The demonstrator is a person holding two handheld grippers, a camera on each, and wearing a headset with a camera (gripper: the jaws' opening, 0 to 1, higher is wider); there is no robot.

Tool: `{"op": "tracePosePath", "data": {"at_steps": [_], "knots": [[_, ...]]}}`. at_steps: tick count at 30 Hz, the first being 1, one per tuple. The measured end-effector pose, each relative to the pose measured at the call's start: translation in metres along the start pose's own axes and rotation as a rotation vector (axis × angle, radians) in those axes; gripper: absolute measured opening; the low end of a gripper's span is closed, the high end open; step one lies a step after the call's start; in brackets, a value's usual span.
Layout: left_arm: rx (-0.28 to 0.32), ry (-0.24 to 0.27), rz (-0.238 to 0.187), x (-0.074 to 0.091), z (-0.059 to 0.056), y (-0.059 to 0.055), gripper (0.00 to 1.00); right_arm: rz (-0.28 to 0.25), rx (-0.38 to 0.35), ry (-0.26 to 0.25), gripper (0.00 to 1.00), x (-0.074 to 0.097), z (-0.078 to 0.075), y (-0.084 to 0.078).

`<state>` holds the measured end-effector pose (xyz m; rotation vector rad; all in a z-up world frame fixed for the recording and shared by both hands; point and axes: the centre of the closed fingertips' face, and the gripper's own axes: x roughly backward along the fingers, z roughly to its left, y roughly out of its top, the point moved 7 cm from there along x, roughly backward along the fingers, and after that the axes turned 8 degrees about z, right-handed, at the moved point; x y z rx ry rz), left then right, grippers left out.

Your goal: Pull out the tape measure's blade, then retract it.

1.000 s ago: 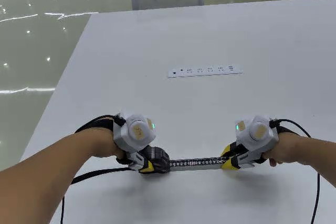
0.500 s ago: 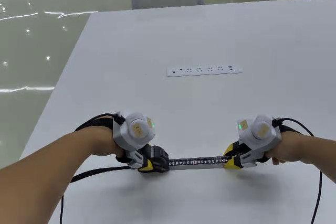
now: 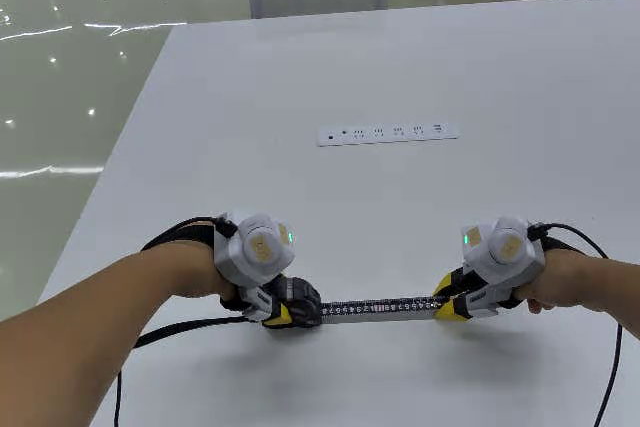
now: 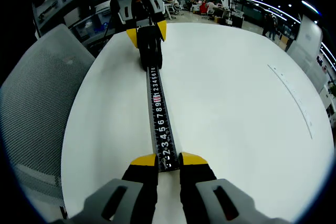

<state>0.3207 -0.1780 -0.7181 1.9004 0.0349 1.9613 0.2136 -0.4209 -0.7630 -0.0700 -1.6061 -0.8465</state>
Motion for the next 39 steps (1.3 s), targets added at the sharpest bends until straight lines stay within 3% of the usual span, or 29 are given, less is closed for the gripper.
{"op": "tracePosePath", "data": {"at_steps": [21,39], "knots": [[0.015,-0.004,-0.023,-0.002,0.000,-0.001,0.31,0.017,0.005,0.006,0.13,0.005,-0.001,-0.010],[0.005,-0.014,-0.013,-0.003,-0.001,-0.001,0.31,0.025,-0.004,0.008,0.13,0.010,-0.003,-0.022]]}}
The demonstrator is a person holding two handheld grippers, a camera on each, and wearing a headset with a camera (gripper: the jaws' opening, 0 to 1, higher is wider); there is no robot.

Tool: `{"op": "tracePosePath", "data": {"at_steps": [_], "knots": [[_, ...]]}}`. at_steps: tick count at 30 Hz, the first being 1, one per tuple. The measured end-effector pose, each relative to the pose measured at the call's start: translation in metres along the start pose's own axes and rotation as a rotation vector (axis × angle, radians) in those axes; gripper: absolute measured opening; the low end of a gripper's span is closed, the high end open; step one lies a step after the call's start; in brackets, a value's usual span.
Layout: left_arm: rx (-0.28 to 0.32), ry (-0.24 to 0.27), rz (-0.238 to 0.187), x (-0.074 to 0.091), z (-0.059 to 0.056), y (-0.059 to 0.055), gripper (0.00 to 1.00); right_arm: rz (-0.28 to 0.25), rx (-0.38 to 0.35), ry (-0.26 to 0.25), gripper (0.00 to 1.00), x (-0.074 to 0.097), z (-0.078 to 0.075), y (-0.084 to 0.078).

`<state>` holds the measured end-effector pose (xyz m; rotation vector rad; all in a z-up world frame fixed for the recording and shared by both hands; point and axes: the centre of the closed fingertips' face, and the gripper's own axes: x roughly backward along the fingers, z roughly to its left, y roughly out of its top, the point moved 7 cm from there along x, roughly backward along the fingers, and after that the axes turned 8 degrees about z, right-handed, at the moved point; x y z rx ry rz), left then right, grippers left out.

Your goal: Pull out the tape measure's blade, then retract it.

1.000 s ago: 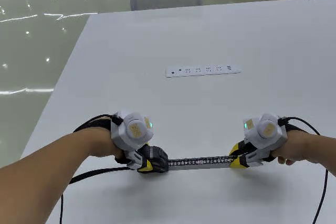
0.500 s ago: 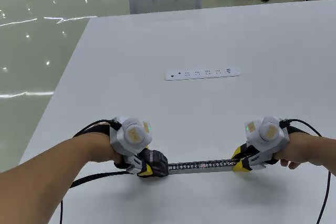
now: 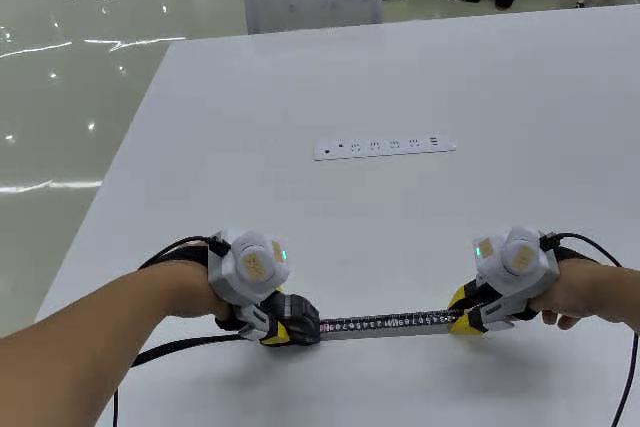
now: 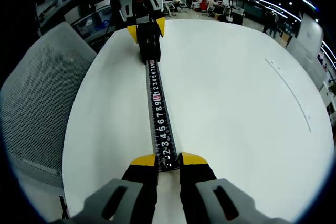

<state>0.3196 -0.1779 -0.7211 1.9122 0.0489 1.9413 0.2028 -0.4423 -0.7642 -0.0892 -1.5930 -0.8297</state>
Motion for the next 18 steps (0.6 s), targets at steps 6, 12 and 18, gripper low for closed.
{"op": "tracePosePath", "data": {"at_steps": [6,12,18], "knots": [[0.001,-0.002,0.003,-0.0003,0.0006,0.0000,0.31,0.002,0.004,0.001,0.13,0.0022,-0.0007,-0.0031],[0.001,-0.001,0.003,-0.0001,0.0008,-0.0004,0.31,0.007,0.006,0.000,0.13,0.0030,-0.0022,-0.0047],[0.002,0.000,0.001,-0.0002,0.0015,-0.0009,0.31,0.009,0.000,0.001,0.13,0.0046,-0.0036,-0.0084]]}}
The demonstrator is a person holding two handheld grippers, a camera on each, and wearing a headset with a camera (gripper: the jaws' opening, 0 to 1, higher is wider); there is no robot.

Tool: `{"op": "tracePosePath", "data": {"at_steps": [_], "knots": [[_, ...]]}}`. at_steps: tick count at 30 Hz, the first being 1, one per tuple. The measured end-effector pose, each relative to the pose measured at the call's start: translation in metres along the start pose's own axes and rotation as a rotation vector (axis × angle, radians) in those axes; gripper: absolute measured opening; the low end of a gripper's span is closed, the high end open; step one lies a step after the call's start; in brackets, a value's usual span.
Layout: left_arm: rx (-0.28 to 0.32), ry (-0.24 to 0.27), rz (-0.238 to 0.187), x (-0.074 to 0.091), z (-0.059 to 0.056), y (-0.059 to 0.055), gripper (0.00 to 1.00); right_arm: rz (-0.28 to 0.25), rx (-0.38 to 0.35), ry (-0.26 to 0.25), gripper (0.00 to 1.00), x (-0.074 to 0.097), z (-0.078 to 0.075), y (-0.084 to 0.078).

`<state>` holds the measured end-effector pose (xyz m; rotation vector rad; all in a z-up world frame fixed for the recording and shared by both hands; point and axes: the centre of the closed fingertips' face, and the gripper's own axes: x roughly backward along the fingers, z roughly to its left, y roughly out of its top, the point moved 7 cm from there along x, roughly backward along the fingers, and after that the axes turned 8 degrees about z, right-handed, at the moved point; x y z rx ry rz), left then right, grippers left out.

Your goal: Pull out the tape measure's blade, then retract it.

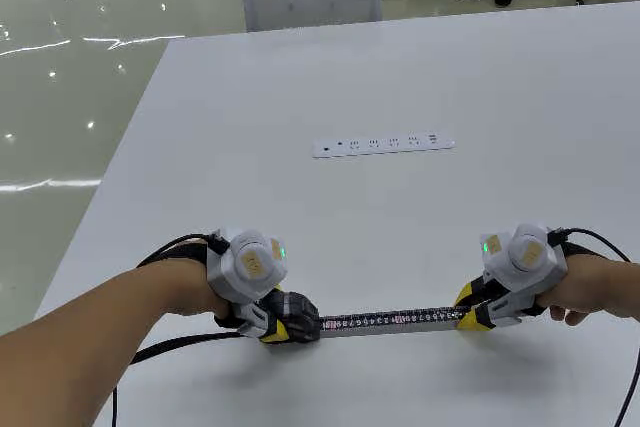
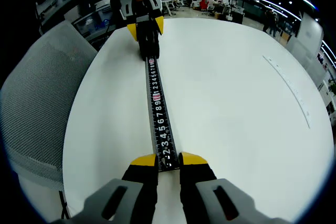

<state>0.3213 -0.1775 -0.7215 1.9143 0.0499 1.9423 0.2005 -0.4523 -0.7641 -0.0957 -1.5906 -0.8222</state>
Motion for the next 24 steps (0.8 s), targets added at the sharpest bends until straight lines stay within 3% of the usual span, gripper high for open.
{"op": "tracePosePath", "data": {"at_steps": [24], "knots": [[0.009,-0.004,-0.002,-0.0007,-0.0001,0.0005,0.31,0.004,-0.013,-0.005,0.13,0.0076,-0.0011,-0.0100]]}}
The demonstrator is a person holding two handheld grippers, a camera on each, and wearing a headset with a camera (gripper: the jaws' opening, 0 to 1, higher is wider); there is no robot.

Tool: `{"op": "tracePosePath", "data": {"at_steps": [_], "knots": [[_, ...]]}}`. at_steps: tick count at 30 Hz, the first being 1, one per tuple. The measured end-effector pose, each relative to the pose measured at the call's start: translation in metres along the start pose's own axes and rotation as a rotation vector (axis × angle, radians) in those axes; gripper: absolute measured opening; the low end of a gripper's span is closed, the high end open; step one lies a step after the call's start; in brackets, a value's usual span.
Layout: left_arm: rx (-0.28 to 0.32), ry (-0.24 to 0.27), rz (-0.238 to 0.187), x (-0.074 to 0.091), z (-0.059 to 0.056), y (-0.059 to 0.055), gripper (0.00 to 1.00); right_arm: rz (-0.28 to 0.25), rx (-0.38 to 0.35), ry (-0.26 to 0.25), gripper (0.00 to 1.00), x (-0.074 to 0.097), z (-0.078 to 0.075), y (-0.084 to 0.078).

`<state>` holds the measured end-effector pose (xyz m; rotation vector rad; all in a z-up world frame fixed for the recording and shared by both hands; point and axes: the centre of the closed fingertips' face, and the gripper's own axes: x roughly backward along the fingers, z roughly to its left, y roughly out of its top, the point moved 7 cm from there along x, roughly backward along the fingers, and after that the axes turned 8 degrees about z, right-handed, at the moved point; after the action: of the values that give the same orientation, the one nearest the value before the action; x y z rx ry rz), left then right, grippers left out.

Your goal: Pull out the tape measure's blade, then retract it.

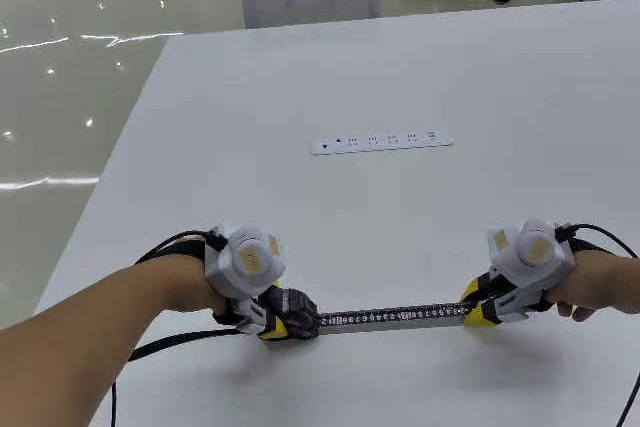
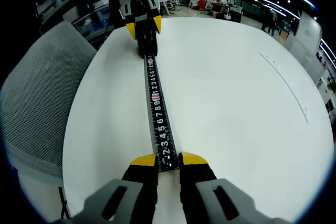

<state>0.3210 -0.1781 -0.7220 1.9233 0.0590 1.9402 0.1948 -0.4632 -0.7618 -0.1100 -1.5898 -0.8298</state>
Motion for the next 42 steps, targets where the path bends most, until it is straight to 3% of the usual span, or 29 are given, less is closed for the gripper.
{"op": "tracePosePath", "data": {"at_steps": [34,38,42], "knots": [[0.001,0.013,-0.009,-0.0016,-0.0001,-0.0002,0.31,0.024,-0.005,0.012,0.14,0.0015,-0.0019,0.0003],[-0.038,0.033,0.016,-0.0015,-0.0021,0.0019,0.31,0.024,0.004,0.009,0.14,0.0013,-0.0009,0.0005],[-0.042,0.041,0.013,-0.0021,-0.0013,0.0008,0.32,0.025,0.014,0.009,0.14,0.0011,-0.0007,0.0010]]}}
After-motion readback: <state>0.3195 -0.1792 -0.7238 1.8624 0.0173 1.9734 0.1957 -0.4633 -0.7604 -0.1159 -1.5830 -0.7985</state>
